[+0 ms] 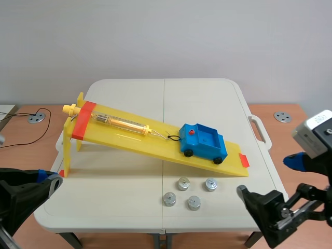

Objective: Place the four metal weights on the blue cart on the ramp.

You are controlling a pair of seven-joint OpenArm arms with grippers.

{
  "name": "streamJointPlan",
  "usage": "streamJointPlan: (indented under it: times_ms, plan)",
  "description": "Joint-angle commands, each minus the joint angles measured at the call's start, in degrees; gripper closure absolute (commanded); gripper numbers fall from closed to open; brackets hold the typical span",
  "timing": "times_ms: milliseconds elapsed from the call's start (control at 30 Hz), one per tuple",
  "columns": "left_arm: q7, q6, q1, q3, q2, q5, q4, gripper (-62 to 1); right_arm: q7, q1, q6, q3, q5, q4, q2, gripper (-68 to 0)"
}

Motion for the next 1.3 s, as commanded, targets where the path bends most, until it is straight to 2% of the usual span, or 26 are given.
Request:
streamJointPlan:
  times_ms: [0,100,200,433,567,700,1133,1267]
  plan:
    - [-4.85,-1.44,1.53,-0.9,1.92,-4.59,4.46,-2.8,5.42,3.32,-1.92,-1.16,1.81,2.58,-0.87,-63.6]
    - [-4.48,-1.44,1.53,-0.9,2.51,-4.59,4.42,-2.8,5.07,4.42,-1.92,-3.1,0.59,1.75,-2.36,-56.4]
    - [-4.46,-1.42,1.53,-0.9,2.95,-4.37,4.39,-2.8,4.85,5.64,-1.92,-4.79,0.5,0.48,-3.63,-52.9]
    - [-4.48,-1.42,1.25,-0.9,3.17,-4.31,4.39,-2.8,4.55,8.98,-1.9,-7.85,-0.48,-2.99,-7.02,-52.6]
    - [-4.46,-1.38,0.87,-0.9,3.19,-3.04,4.33,-2.8,4.61,10.91,-1.9,-9.81,-0.59,-4.28,-8.57,-51.2]
    - [-4.5,-1.38,0.44,-0.9,3.28,-2.93,4.13,-2.8,4.0,12.76,-1.92,-11.45,-2.43,-5.51,-10.27,-47.0]
    - [-4.5,-1.4,0.44,-0.9,3.96,-2.89,4.13,-2.8,4.44,18.64,-2.4,-17.05,-8.72,-13.49,-15.47,-47.0]
    - [-4.5,-1.4,0.44,-0.9,3.96,-2.89,4.13,-2.8,4.79,20.04,-3.93,-18.73,-10.4,-15.32,-16.48,-47.0]
